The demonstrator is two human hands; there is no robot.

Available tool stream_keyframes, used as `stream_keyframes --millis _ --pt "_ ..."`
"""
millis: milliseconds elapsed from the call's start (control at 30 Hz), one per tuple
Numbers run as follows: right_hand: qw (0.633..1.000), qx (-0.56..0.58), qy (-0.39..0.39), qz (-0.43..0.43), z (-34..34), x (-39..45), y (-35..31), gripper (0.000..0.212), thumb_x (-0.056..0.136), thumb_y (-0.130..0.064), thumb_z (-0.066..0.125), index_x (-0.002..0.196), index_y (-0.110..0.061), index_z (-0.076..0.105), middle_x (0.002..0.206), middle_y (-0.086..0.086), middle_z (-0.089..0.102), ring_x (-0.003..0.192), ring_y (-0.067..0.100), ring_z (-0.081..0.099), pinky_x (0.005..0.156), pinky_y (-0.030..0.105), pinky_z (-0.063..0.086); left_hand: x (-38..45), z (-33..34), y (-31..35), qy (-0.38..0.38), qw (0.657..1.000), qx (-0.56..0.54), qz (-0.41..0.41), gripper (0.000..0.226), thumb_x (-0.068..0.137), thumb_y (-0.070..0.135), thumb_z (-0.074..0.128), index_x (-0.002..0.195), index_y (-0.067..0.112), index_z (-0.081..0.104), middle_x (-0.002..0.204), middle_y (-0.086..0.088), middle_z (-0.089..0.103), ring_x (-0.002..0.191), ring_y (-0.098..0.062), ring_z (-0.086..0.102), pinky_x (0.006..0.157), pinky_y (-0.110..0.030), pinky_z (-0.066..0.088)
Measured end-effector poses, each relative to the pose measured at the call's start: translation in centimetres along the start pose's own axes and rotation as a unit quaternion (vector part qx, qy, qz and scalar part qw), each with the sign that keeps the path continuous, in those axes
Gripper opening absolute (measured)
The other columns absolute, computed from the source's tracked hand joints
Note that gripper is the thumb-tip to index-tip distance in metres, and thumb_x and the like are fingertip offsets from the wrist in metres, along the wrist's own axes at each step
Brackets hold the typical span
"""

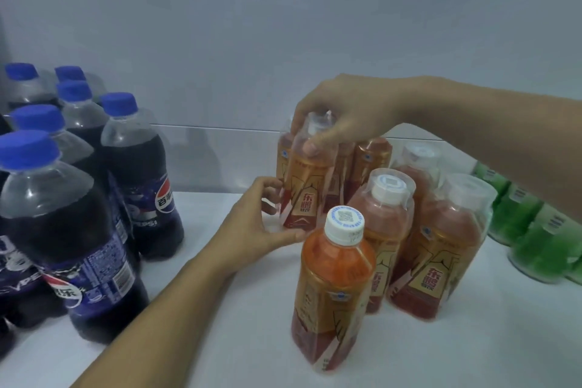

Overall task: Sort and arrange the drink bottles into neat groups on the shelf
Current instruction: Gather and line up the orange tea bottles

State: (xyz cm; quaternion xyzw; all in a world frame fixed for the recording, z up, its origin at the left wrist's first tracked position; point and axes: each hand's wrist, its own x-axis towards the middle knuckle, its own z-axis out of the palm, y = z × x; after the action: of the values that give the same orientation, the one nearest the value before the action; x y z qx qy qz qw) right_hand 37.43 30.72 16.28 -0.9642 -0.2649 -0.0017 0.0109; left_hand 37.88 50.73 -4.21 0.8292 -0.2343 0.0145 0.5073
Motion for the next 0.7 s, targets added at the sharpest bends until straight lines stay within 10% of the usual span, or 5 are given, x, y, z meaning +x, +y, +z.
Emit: stream_keyframes --millis 167,500,700 --pt "1.0 -0.008 -0.016 -0.005 1.4 1.1 -0.8 0.044 0.081 -0.059 0.07 0.121 -0.04 0.066 0.122 -0.011 0.063 0.113 0.015 0.058 0.097 0.041 0.049 0.6 0.0 -0.8 -0.004 0.999 0.053 -0.006 0.081 0.071 0.045 0.091 0.131 0.043 0.037 0.117 0.027 0.054 0.104 0.003 0.059 0.078 -0.016 0.051" --pt "0.999 -0.003 -0.021 0.037 0.7 -1.7 -1.2 0.055 0.089 -0.067 0.056 0.139 -0.046 0.047 0.128 -0.012 0.057 0.077 -0.003 0.065 0.07 0.02 0.052 0.6 0.6 -0.7 0.003 0.998 0.057 -0.002 0.069 0.079 0.032 0.086 0.137 0.034 0.047 0.119 0.013 0.061 0.102 -0.005 0.063 0.091 -0.039 0.059" --pt "0.988 0.09 -0.125 0.004 -1.9 -8.3 -1.5 0.061 0.071 -0.081 0.064 0.124 -0.05 0.059 0.113 -0.023 0.069 0.098 -0.001 0.068 0.078 0.023 0.056 0.7 0.9 -1.2 0.002 0.999 0.038 -0.009 0.066 0.08 0.031 0.085 0.134 0.031 0.048 0.118 0.008 0.063 0.103 -0.015 0.065 0.092 -0.045 0.058"
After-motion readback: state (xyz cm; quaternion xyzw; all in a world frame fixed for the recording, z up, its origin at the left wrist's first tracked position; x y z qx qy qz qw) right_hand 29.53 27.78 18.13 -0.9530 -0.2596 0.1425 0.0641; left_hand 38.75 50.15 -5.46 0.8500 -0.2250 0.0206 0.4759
